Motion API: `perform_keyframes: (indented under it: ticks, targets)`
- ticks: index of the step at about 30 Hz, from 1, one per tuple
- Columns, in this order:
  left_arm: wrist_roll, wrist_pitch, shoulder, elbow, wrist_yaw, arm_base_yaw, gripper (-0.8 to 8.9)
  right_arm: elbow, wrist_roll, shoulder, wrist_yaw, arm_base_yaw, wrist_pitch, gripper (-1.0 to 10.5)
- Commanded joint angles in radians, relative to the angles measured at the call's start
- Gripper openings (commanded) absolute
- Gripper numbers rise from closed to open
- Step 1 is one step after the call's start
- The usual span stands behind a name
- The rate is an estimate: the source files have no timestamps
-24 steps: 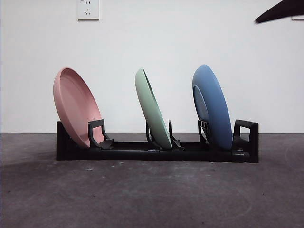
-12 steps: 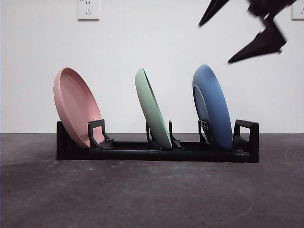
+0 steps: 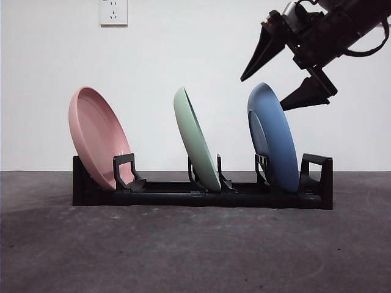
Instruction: Place the plate
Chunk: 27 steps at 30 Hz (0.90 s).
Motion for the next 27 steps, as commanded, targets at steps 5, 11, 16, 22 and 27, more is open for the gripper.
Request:
perform_keyframes:
  ticks: [5, 11, 16, 22, 27]
  targets:
    - [0.011, 0.010, 0.000, 0.019, 0.005, -0.004, 5.49, 0.023, -0.013, 0.024, -0.003, 0.004, 0.062, 1.9]
    - [0.019, 0.010, 0.000, 0.019, 0.004, -0.004, 5.49, 0.023, -0.011, 0.024, -0.003, 0.004, 0.062, 0.1]
    - [0.030, 0.010, 0.000, 0.019, 0.004, -0.004, 5.49, 0.023, 0.019, 0.023, -0.013, 0.004, 0.062, 0.1]
    - [0.035, 0.010, 0.000, 0.019, 0.004, -0.004, 5.49, 0.026, 0.065, -0.010, -0.015, -0.003, 0.064, 0.1]
    - [0.049, 0.009, 0.000, 0.019, 0.004, -0.004, 5.49, 0.029, 0.089, -0.090, -0.027, -0.004, 0.063, 0.1]
